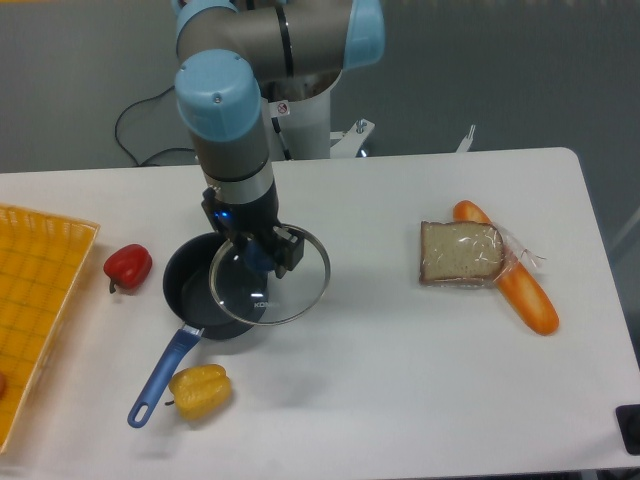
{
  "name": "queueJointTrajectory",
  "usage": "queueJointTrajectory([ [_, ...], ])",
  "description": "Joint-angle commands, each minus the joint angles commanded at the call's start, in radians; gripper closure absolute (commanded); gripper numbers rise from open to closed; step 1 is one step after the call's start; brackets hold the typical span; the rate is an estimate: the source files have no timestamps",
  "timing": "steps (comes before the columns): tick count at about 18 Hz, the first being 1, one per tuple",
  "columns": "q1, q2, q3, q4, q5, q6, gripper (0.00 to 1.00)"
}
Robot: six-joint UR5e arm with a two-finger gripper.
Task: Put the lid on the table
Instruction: 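Lift the glass lid off the saucepan and carry it toward the sandwich, then lower the glass lid onto the table beside the saucepan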
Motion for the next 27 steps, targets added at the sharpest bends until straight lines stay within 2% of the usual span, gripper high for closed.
queueJointTrajectory([
  [9, 0.072, -0.029, -0.009, 0.0, -0.006, -0.008, 0.38],
  [19, 0.109, -0.09, -0.023, -0.011, -0.005, -0.028, 0.38],
  [27, 0.13, -0.136, -0.029, 0.005, -0.008, -0.026, 0.38],
])
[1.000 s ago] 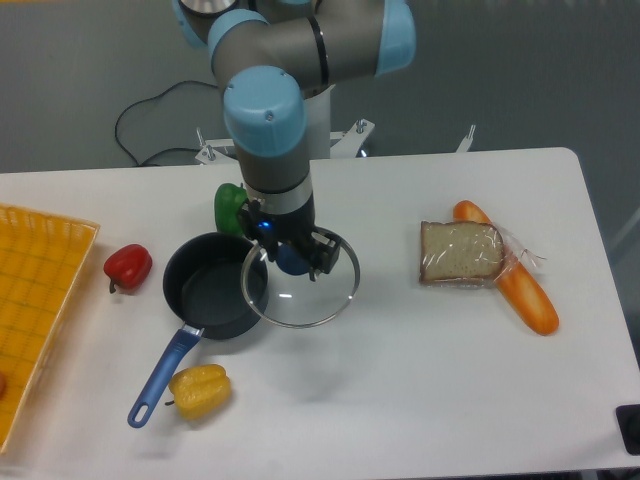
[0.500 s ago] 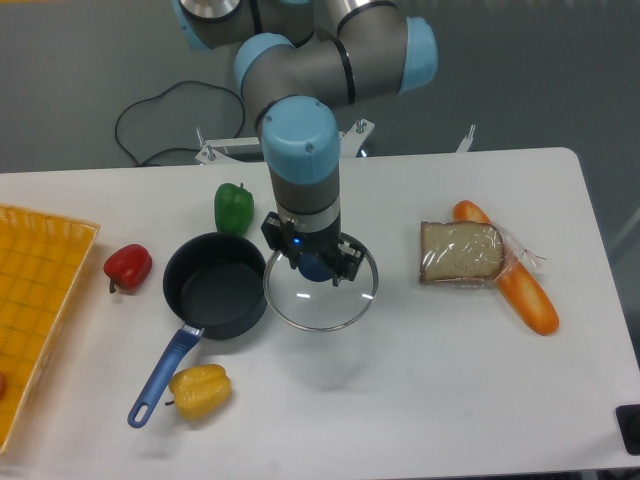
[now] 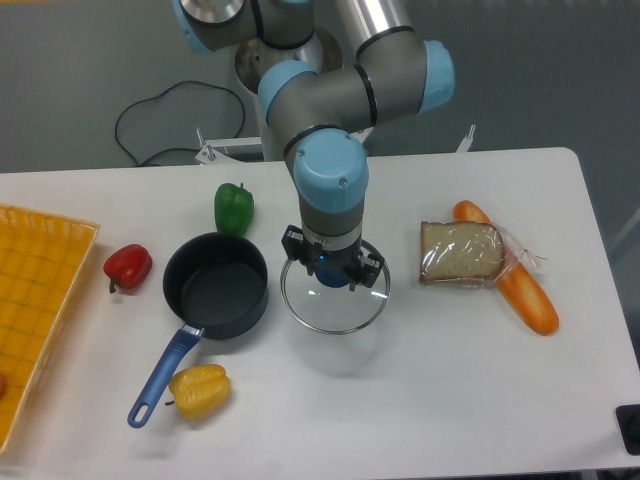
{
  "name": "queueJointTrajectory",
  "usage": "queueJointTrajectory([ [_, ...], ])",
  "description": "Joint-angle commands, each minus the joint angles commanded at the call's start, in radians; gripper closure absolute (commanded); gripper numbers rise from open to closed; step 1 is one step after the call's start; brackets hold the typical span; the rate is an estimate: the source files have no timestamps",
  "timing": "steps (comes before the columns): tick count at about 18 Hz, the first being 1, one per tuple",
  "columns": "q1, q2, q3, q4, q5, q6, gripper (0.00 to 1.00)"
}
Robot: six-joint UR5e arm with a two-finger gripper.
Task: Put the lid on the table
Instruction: 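Lower the glass lid onto the table beside the saucepan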
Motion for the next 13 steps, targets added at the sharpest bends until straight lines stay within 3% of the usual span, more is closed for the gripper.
queueJointTrajectory([
  [13, -0.003, -0.083, 0.005, 0.117, 0.003, 0.009, 0.38],
])
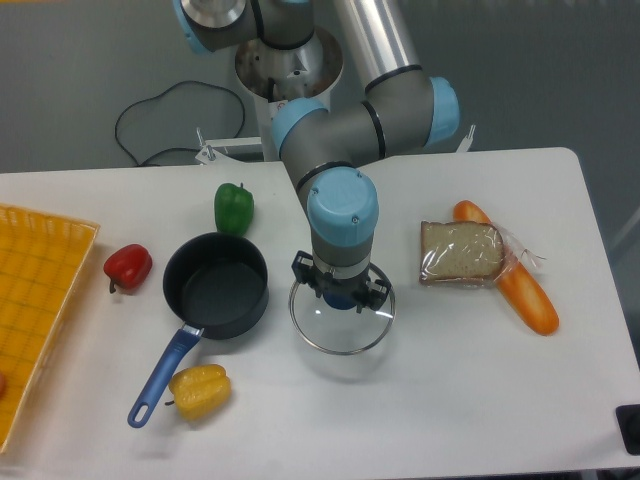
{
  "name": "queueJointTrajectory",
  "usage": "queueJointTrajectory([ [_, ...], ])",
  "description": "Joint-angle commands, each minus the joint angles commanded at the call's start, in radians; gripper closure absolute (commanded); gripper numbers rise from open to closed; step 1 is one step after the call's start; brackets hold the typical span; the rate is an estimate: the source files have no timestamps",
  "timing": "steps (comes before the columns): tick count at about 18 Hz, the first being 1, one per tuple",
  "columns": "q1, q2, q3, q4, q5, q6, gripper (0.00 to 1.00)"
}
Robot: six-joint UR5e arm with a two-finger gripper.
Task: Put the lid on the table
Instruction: 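Lower the glass lid onto the table beside the saucepan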
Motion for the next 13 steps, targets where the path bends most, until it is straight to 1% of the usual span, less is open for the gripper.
queueJointTrajectory([
  [8, 0.002, -0.048, 0.018, 0.037, -0.002, 0.0, 0.38],
  [13, 0.002, -0.061, 0.02, 0.038, -0.002, 0.0, 0.38],
])
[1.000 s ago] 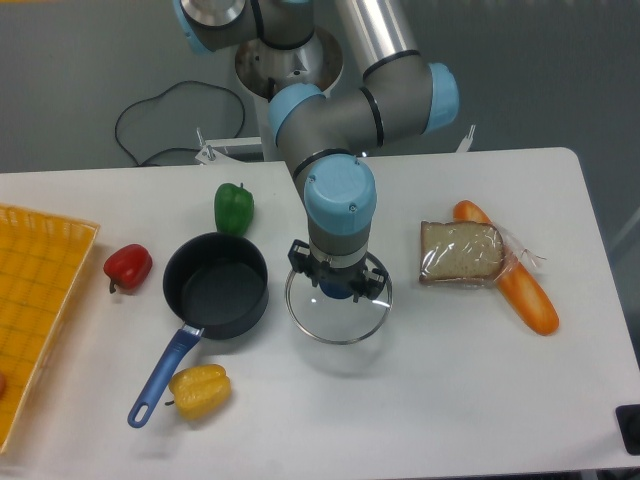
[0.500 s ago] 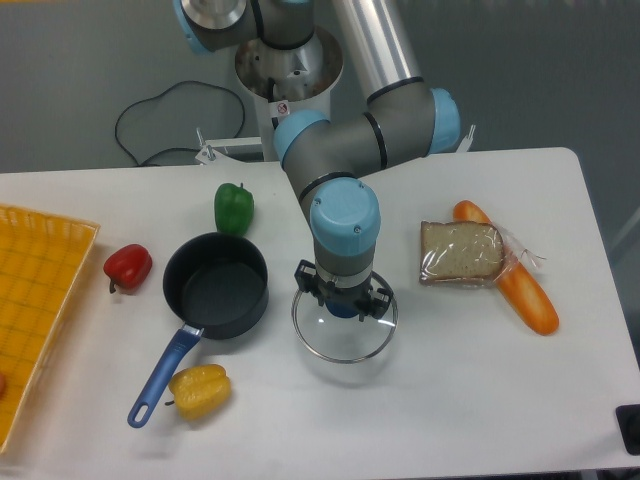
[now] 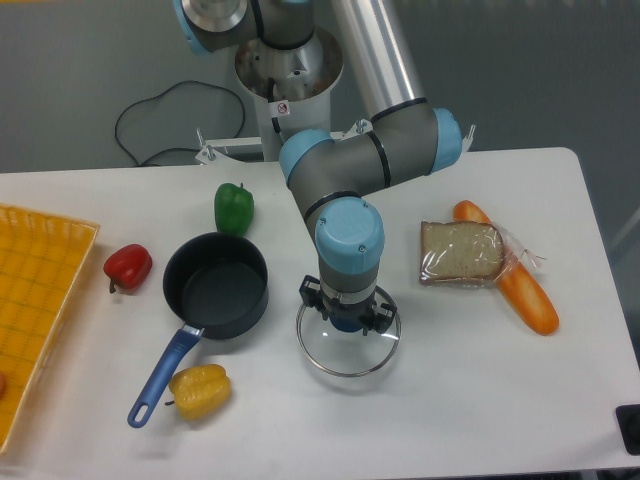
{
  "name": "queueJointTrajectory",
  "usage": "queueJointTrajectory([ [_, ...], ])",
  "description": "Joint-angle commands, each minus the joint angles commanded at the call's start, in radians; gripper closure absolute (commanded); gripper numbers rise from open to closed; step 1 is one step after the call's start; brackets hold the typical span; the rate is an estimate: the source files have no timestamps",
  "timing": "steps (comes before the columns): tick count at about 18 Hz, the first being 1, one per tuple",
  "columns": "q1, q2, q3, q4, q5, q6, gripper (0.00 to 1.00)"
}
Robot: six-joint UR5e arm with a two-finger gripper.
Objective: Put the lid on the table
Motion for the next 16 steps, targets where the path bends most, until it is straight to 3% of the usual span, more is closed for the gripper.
queueJointTrajectory([
  [16, 0.0, -0.028, 0.005, 0.0, -0.006, 0.0, 0.36],
])
